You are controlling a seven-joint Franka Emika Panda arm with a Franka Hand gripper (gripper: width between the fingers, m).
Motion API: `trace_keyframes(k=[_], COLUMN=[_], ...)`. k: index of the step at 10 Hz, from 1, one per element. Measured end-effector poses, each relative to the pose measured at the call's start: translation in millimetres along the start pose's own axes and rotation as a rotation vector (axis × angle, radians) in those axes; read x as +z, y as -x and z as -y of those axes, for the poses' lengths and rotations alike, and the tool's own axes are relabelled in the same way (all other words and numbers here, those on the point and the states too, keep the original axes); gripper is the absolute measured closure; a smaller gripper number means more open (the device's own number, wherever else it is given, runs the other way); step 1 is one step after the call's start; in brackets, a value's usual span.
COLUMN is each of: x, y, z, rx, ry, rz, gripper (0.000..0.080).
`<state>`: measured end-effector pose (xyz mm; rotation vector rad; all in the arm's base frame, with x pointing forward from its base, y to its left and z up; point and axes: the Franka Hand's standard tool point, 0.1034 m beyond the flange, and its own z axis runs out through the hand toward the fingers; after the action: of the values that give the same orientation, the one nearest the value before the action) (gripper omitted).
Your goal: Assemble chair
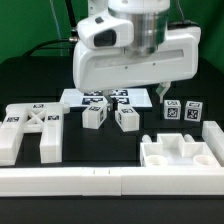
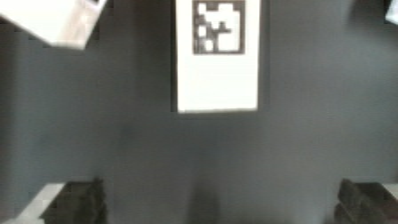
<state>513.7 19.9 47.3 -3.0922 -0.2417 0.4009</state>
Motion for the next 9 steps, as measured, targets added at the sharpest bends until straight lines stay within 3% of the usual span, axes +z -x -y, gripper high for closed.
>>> trace_keyframes(k=[5, 6, 9], x=[8.4, 18.3, 31.2], y=[12.7, 16.6, 16.3], z=[4.5, -1.3, -3.6], rx=[0.034, -0.020, -0.036], ry=[-0.037, -0.031, -0.029], rz=[0.338, 0.416, 0.470], gripper=[0.0150, 0.0150, 0.0150])
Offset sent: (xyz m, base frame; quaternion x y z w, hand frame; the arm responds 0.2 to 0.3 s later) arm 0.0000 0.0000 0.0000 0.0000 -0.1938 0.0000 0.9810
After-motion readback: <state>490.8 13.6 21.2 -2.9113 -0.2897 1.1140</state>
